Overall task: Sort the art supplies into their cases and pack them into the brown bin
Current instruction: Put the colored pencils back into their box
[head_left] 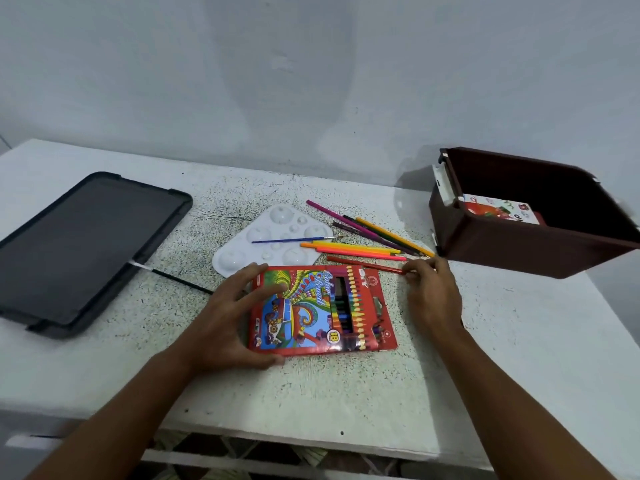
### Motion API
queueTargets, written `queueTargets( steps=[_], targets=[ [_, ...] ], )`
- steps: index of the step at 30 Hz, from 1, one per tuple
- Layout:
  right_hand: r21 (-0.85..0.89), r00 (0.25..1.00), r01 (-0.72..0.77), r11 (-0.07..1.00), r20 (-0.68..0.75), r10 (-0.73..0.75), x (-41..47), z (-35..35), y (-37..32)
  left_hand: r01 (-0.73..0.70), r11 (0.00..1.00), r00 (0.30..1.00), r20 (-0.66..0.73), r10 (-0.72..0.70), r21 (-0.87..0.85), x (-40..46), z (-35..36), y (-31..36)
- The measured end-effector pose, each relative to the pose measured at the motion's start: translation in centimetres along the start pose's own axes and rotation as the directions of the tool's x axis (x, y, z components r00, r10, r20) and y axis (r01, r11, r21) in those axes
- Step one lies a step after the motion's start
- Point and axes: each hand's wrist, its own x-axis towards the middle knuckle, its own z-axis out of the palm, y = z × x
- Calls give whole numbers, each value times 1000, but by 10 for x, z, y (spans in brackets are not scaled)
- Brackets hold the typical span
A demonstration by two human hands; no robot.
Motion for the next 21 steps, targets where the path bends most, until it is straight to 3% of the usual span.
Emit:
queueTargets(
  steps=[5, 8, 16, 21],
  targets=[
    [73, 981, -137, 988, -127, 146, -2, -9, 3, -10, 999, 1000, -19, 9, -50, 0, 3, 0],
    [76, 972, -144, 987, -176, 156, -5, -22, 15, -30, 998, 999, -17, 29, -50, 1, 2, 0],
    [-112, 988, -15, 994, -152, -2, -9, -41, 42, -17, 1000, 1000, -23, 17, 19, -1, 5, -4],
    [-43, 992, 78, 996, -92, -81, -17, -27, 22, -22, 1000, 999, -30, 22, 15, 0, 6, -4]
  ],
)
